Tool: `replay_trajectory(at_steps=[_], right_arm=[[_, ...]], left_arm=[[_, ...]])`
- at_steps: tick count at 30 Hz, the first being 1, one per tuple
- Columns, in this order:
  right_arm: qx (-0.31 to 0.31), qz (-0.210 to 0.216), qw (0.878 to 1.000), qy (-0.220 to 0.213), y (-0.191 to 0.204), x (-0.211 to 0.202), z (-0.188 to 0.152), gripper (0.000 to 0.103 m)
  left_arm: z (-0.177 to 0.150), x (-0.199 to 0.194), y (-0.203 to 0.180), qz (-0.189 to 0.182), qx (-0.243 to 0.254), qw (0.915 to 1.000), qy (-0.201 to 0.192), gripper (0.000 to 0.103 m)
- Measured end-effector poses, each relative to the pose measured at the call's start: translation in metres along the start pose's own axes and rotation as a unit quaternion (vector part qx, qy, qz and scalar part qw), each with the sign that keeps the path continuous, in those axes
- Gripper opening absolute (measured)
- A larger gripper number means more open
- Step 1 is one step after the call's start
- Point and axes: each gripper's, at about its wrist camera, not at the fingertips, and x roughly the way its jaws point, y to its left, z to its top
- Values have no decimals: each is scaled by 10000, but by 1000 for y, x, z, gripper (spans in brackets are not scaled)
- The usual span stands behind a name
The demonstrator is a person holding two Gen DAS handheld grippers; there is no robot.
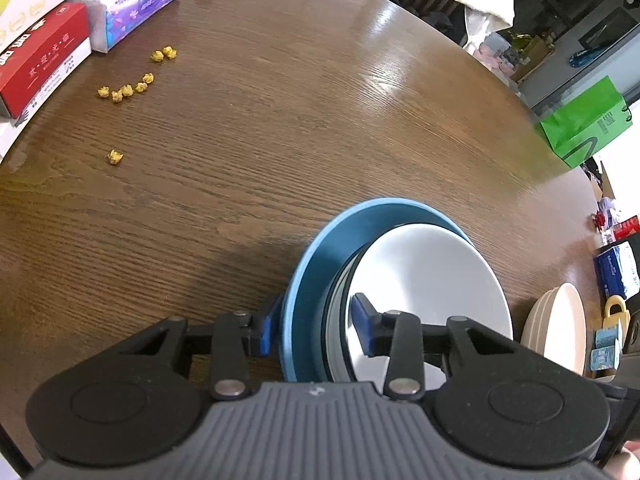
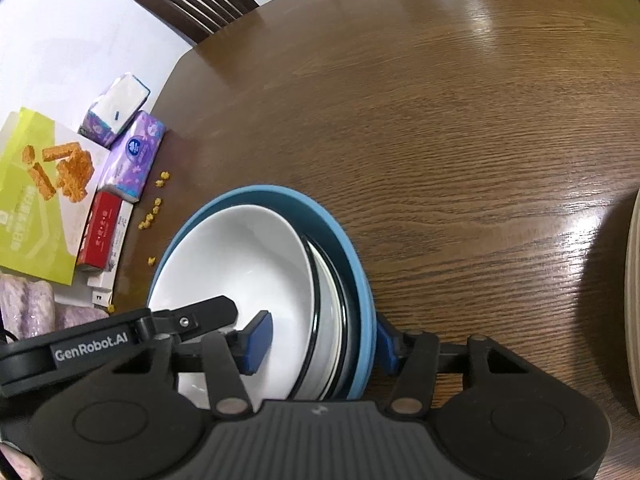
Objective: Organize plates and bowls
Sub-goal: 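Lift the stacked blue bowl with both grippers and carry it over the cream plates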
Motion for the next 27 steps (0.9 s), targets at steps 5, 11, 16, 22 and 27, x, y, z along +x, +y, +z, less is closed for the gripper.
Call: replay_trajectory(at_steps=[5, 11, 16, 22, 27], right_arm=[[-3, -7, 10000, 4, 0, 0, 1, 53], [19, 46, 10000, 42, -2, 0, 3, 52], [74, 152, 9999, 35, -7, -2, 3, 49], [134, 260, 9996, 38, -11, -4, 4, 46], [123, 284, 9995, 43, -14, -6, 5, 46]], left_arm=[[-1, 0, 3, -32, -126, 9999, -20, 39], [0, 2, 4, -40, -212, 9998, -35, 42], [0, 3, 0, -3, -188, 9998, -47, 44], [-2, 3, -1, 14, -180, 9998, -84, 43], [-4, 3, -1, 5, -219, 9997, -120, 43]])
